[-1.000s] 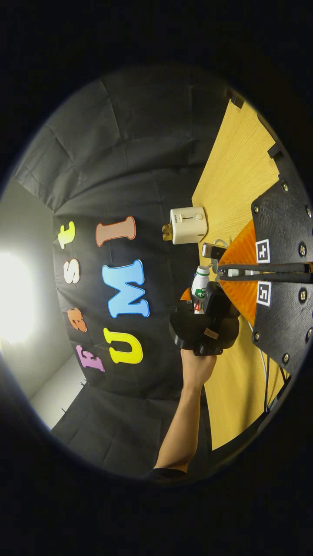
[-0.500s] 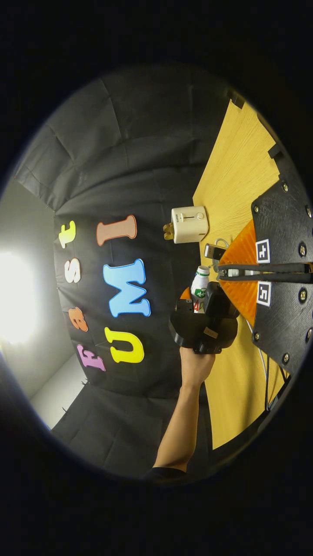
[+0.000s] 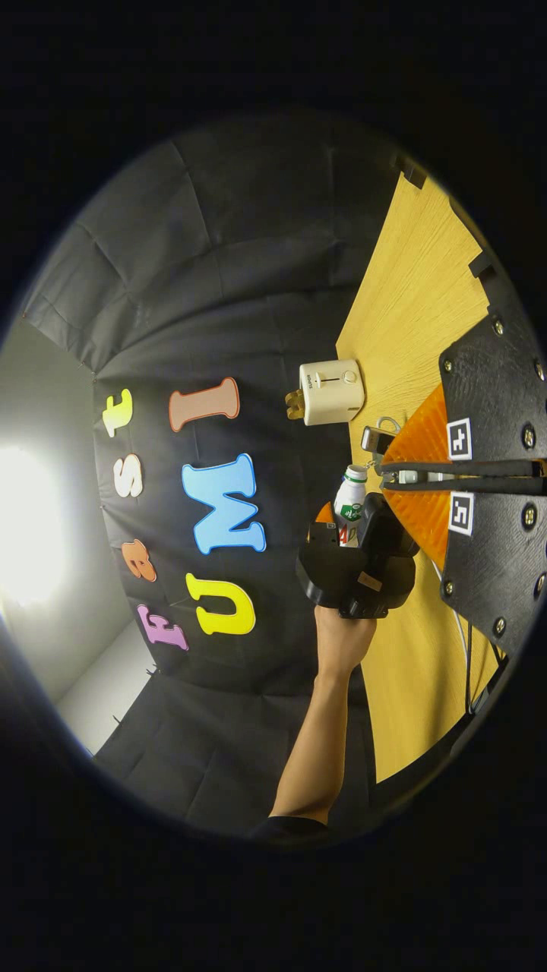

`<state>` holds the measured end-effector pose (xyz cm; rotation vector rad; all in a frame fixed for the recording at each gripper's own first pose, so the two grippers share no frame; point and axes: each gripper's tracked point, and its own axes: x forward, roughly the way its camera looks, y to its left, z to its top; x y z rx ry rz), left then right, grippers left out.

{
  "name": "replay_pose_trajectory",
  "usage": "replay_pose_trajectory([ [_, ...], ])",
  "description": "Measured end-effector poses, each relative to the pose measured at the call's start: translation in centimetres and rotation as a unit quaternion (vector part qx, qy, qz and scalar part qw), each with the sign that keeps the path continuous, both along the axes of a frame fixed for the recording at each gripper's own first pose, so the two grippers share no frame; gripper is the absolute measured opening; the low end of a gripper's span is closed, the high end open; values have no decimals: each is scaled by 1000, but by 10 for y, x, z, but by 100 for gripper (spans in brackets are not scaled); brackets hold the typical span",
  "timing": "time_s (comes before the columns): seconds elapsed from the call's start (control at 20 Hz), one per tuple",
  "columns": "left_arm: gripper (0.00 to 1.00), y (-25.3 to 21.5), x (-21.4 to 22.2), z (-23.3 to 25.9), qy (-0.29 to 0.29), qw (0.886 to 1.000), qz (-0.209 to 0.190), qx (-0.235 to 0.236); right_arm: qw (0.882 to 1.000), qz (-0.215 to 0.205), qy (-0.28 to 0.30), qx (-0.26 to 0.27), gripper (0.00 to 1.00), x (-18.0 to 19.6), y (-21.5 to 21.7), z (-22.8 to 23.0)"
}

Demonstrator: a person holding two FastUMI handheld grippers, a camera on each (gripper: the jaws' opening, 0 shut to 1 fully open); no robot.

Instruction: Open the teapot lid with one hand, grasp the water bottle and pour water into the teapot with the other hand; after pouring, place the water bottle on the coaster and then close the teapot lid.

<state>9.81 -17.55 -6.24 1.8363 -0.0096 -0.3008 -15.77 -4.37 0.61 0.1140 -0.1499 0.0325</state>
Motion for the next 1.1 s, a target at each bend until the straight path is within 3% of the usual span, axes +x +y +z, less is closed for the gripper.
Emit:
replay_pose_trajectory([
  [0.15,79,0,1,0,-3,1000,1,8,1000,1,0,3,1,-1,0,1],
  [0.2,74,0,1,0,-1,1000,2,10,1000,1,0,2,1,-1,0,0],
  [1.1,74,-1,6,7,-16,996,-20,81,1000,10,10,8,1,2,1,-5],
])
